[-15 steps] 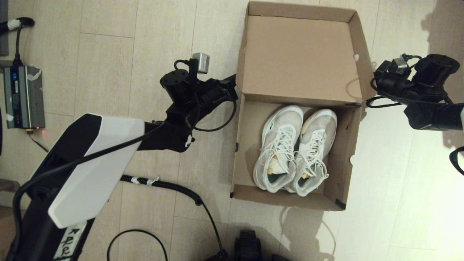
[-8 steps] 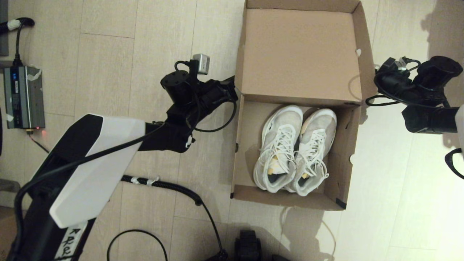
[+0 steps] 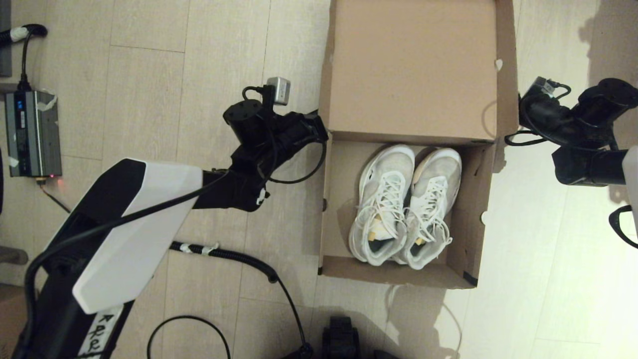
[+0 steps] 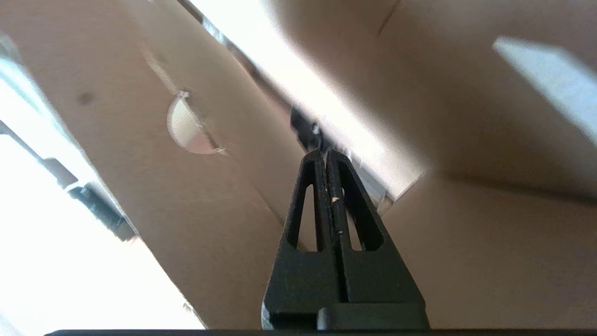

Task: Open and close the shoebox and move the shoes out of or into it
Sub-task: Close the shoe box

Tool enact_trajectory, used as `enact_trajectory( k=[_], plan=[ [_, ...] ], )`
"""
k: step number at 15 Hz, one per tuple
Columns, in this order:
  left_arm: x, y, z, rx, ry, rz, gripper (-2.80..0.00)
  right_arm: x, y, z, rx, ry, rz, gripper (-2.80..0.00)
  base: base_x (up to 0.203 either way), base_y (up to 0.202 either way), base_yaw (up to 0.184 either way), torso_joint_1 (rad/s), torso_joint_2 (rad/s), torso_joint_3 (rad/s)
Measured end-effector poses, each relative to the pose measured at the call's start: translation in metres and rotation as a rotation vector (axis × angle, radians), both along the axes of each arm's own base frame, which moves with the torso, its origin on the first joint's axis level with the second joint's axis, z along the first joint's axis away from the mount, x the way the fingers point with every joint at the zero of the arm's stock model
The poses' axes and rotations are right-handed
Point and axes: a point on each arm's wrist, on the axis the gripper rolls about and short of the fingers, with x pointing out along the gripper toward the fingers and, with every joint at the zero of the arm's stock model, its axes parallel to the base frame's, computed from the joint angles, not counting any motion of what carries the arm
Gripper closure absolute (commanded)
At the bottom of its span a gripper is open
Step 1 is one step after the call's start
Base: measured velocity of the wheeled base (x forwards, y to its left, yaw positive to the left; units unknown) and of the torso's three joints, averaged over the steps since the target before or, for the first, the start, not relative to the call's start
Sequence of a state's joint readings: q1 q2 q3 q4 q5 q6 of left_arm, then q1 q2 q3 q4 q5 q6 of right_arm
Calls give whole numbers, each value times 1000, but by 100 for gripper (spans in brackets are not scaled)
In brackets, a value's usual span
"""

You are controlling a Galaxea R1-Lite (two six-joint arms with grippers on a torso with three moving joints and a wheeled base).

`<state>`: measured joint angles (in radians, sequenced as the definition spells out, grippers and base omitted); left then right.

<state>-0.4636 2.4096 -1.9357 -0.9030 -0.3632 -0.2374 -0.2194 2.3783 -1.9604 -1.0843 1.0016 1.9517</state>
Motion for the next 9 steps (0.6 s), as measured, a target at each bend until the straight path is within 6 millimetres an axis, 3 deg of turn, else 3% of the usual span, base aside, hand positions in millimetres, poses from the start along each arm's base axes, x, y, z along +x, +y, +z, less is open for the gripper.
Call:
enact_trajectory(
  k=[9],
  plan=[
    [3, -2, -7, 5, 8, -3, 0, -7, 7, 1, -28, 30, 191, 0, 0, 0, 0, 0, 0, 0]
  ],
)
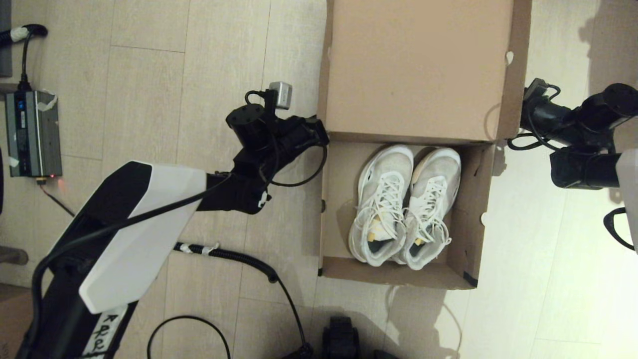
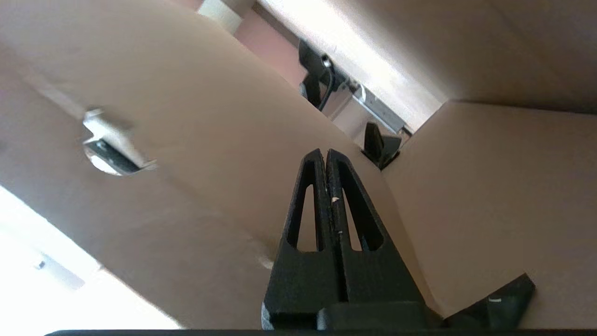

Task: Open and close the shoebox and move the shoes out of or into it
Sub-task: Close the shoe box

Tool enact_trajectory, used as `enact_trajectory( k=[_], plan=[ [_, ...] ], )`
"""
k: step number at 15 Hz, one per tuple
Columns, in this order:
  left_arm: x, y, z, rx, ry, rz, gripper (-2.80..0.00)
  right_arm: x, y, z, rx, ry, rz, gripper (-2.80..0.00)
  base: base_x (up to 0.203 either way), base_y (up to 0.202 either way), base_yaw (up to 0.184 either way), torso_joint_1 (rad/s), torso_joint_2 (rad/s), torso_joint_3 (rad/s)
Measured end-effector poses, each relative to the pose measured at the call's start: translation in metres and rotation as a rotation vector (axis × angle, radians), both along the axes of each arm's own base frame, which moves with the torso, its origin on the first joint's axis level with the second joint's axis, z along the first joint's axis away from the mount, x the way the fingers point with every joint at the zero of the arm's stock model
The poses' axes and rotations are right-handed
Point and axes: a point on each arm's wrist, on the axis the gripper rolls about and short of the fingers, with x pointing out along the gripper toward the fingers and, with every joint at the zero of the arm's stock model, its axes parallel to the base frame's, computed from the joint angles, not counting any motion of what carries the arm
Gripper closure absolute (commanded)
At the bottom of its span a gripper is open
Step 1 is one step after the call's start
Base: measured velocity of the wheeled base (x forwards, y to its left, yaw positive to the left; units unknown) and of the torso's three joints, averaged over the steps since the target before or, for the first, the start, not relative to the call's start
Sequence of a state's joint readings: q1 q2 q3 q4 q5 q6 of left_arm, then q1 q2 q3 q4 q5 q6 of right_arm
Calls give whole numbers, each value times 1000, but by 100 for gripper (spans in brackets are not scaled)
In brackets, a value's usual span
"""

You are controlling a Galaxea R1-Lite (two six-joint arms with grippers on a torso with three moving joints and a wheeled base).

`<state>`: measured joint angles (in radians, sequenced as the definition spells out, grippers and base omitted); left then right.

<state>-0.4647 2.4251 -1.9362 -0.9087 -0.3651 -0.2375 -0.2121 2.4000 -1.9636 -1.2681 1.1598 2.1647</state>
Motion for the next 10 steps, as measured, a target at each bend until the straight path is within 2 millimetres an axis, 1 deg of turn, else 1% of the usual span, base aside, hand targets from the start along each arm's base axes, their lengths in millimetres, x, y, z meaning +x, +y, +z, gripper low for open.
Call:
enact_trajectory(
  k=[6, 10],
  plan=[
    [1, 0, -2, 1, 3, 1, 0, -8, 8, 10, -22, -47, 46, 0, 0, 0, 0, 0, 0, 0],
    [-2, -3, 1, -2, -2, -5, 0, -17, 11, 23, -39, -86, 55, 0, 0, 0, 0, 0, 0, 0]
  ],
)
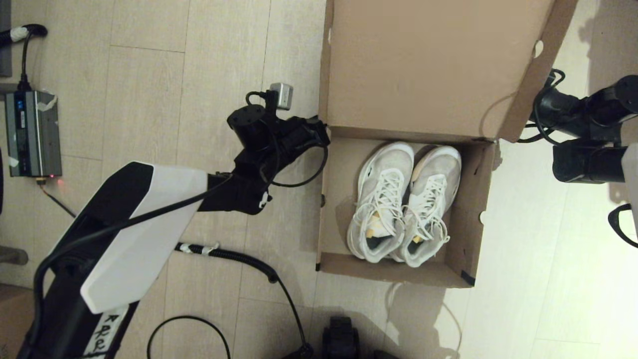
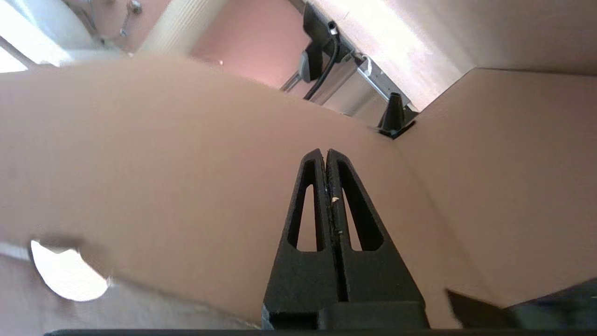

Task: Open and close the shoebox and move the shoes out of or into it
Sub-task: Close the shoe box

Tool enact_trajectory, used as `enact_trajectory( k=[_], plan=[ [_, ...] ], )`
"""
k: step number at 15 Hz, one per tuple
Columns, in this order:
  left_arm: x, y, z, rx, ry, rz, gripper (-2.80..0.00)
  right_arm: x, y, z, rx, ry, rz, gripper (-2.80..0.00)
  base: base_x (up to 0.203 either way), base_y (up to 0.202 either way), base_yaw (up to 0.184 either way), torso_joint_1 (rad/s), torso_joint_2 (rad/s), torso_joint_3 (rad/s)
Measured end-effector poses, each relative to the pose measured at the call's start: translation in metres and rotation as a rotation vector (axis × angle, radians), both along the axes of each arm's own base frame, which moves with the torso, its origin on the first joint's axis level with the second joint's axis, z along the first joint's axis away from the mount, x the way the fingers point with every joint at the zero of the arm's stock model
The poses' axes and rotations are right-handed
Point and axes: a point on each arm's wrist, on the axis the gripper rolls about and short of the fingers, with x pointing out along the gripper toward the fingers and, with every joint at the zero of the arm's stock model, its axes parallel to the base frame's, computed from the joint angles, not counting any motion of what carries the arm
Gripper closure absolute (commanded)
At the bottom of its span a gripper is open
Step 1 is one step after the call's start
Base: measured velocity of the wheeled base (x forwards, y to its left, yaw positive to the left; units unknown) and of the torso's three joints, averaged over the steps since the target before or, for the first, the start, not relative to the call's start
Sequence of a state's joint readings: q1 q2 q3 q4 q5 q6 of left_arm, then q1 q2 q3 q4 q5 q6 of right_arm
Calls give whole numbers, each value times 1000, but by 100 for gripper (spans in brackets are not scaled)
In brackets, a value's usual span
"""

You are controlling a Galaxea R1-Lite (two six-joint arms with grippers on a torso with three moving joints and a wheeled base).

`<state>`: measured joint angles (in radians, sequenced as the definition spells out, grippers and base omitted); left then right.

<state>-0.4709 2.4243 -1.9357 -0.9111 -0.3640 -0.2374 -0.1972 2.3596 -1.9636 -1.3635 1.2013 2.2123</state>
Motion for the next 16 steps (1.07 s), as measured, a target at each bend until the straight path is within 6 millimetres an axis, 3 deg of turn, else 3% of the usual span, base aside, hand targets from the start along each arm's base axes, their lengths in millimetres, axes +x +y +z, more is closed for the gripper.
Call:
enact_trajectory(
  k=[8, 16],
  plan=[
    [-13, 4, 27, -21, -40, -3, 0, -27, 5, 38, -21, -76, 8, 0, 0, 0, 0, 0, 0, 0],
    [-7, 31, 42, -32, -67, 49, 0, -28, 5, 37, -31, -78, 14, 0, 0, 0, 0, 0, 0, 0]
  ],
)
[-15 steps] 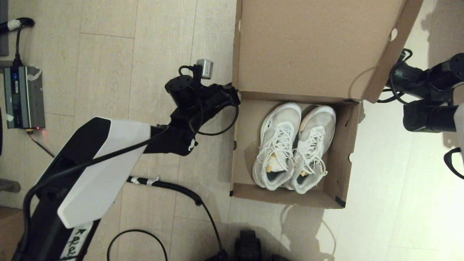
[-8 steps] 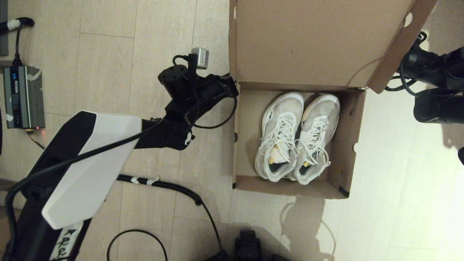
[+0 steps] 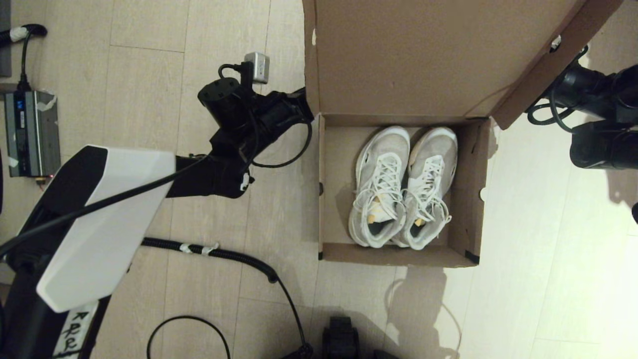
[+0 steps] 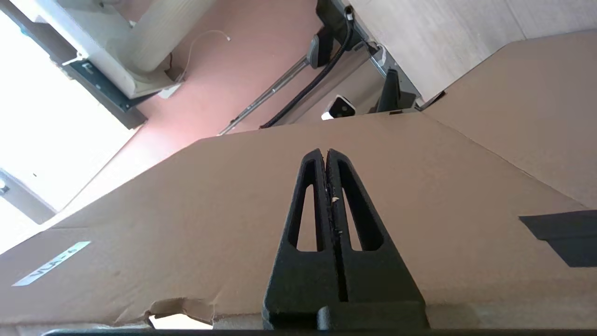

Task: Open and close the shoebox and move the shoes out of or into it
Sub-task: Close the shoe box

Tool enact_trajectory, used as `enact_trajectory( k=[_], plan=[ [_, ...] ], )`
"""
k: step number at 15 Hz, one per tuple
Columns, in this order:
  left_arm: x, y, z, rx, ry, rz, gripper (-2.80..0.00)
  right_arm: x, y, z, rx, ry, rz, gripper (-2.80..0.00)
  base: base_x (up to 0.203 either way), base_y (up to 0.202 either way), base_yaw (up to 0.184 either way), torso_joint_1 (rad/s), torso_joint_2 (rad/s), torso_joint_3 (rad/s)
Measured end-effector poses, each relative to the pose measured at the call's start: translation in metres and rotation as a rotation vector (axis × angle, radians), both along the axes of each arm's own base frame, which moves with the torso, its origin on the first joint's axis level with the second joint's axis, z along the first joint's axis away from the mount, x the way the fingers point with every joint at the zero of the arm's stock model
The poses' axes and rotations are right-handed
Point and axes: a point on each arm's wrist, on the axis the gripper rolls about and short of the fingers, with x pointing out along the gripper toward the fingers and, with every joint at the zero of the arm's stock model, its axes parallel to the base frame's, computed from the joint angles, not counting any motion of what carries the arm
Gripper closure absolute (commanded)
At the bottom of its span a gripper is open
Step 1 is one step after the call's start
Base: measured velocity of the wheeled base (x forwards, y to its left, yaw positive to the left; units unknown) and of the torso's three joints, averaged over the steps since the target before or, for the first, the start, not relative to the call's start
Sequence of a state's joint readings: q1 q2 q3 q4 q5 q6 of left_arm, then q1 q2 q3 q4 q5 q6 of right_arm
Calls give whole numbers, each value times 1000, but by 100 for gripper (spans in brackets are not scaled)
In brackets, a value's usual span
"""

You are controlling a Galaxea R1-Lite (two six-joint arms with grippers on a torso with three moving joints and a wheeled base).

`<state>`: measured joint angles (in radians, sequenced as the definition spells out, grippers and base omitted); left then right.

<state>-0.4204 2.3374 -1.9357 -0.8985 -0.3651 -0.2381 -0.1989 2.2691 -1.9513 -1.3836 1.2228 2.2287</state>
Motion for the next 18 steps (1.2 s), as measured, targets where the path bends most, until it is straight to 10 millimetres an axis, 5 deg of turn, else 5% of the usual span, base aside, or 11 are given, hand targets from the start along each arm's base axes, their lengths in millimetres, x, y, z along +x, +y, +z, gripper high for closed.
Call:
enact_trajectory(
  k=[18],
  plan=[
    [-63, 29, 97, -7, -152, -175, 0, -19, 4, 3, -146, 2, 75, 0, 0, 0, 0, 0, 0, 0]
  ],
)
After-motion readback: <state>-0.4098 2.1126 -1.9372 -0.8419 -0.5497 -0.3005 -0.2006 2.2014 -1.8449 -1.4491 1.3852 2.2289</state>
